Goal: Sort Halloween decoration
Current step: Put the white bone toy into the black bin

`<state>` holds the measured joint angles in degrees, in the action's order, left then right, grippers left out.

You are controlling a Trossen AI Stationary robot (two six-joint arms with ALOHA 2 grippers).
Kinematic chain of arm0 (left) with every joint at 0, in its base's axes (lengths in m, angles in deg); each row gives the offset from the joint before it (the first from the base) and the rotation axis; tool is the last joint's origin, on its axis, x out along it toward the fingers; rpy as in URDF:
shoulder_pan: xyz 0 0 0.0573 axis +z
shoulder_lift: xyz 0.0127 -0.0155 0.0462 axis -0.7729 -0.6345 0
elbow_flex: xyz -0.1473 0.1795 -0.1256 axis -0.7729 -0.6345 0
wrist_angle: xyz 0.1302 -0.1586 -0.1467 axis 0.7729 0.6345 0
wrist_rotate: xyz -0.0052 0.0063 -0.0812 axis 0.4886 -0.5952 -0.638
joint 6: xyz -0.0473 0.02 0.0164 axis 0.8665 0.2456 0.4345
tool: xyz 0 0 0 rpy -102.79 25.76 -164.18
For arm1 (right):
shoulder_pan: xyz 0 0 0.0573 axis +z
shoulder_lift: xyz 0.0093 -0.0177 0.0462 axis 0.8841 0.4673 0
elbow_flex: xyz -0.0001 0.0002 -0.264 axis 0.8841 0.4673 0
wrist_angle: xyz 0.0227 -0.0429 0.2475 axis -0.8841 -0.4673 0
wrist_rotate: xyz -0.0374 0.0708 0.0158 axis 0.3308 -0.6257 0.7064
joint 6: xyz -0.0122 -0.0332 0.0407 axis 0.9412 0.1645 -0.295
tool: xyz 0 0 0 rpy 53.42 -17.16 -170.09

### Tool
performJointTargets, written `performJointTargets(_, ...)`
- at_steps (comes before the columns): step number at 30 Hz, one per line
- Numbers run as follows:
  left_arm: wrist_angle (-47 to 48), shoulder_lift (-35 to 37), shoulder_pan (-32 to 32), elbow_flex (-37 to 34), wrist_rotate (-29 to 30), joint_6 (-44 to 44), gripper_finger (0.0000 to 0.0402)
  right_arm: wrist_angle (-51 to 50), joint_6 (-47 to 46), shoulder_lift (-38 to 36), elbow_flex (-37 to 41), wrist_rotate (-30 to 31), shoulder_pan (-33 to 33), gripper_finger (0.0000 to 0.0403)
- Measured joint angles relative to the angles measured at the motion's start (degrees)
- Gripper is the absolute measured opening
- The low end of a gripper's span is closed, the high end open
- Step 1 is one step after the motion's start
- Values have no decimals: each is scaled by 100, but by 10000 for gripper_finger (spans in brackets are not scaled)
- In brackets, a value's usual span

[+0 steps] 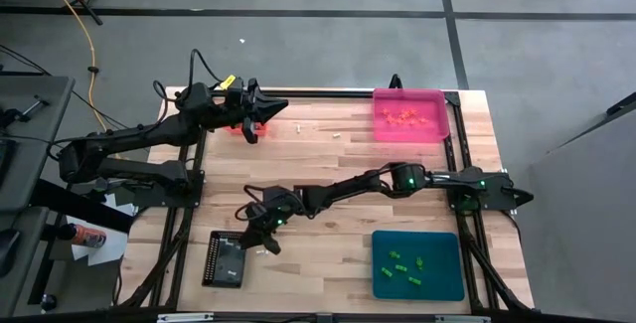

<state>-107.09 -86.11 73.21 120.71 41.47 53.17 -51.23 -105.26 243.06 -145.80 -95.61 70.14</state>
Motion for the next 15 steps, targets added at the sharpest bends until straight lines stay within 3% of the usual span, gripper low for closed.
performJointTargets(7,0,0,0,0,0,0,0,-49,109,0,-14,-135,-99,187)
performJointTargets(15,-9,0,-2,0,0,7,0,-727,-377,-142,-398,-1736,-796,197)
